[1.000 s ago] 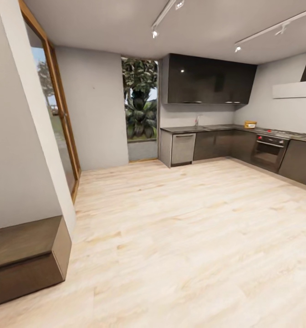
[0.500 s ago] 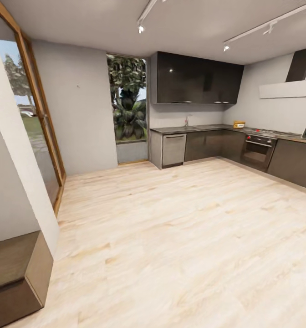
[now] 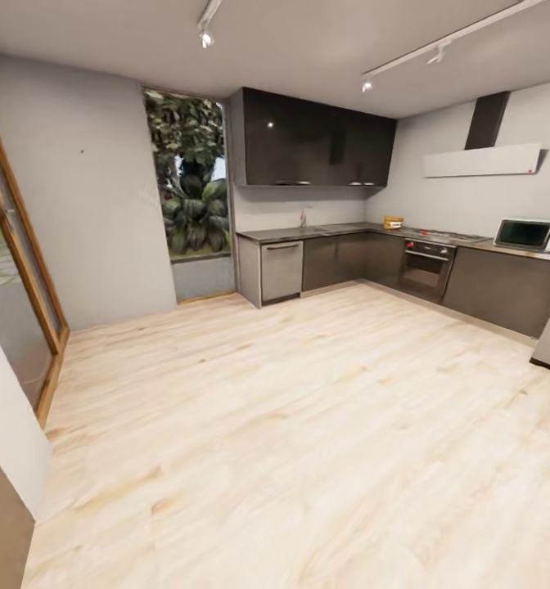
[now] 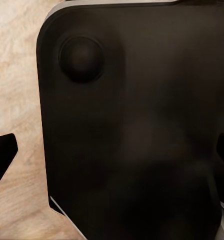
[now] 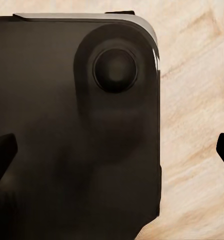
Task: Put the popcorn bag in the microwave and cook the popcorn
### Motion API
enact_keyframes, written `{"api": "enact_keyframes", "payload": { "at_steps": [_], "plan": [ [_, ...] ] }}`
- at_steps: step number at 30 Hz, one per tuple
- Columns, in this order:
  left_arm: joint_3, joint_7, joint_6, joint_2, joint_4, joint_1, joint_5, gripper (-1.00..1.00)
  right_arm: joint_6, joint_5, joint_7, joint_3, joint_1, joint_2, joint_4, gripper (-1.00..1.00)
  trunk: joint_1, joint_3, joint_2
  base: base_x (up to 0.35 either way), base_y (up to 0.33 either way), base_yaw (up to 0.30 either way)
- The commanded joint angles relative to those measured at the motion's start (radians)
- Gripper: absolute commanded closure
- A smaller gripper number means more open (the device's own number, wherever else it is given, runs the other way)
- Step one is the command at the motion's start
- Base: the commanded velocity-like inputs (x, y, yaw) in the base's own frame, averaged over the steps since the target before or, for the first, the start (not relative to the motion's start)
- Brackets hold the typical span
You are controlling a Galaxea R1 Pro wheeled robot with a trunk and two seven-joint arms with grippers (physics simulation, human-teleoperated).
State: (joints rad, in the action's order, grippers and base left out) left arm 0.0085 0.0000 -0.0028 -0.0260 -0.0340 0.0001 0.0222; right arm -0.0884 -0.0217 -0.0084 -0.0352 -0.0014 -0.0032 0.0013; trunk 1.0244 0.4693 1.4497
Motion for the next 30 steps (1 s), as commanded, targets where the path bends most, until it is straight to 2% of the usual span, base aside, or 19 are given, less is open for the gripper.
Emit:
{"api": "enact_keyframes", "payload": {
  "at_steps": [1,12,30],
  "plan": [
    [0.001,0.000,0.000,0.000,-0.001,0.000,0.002,-1.00,-0.004,-0.002,-0.001,-0.003,0.000,0.000,0.000,-1.00,0.001,0.001,0.000,0.323,0.000,-0.243],
    [0.002,0.000,-0.002,0.000,-0.001,0.000,0.002,-1.00,-0.004,-0.002,-0.001,-0.003,0.000,0.000,0.000,-1.00,0.001,0.001,0.000,0.312,0.000,-0.243],
    [0.004,0.008,-0.014,0.000,-0.001,0.000,-0.002,-1.00,-0.003,-0.002,-0.001,-0.003,0.000,-0.001,0.000,-1.00,0.001,0.001,0.000,0.009,0.000,-0.224]
  ]
}}
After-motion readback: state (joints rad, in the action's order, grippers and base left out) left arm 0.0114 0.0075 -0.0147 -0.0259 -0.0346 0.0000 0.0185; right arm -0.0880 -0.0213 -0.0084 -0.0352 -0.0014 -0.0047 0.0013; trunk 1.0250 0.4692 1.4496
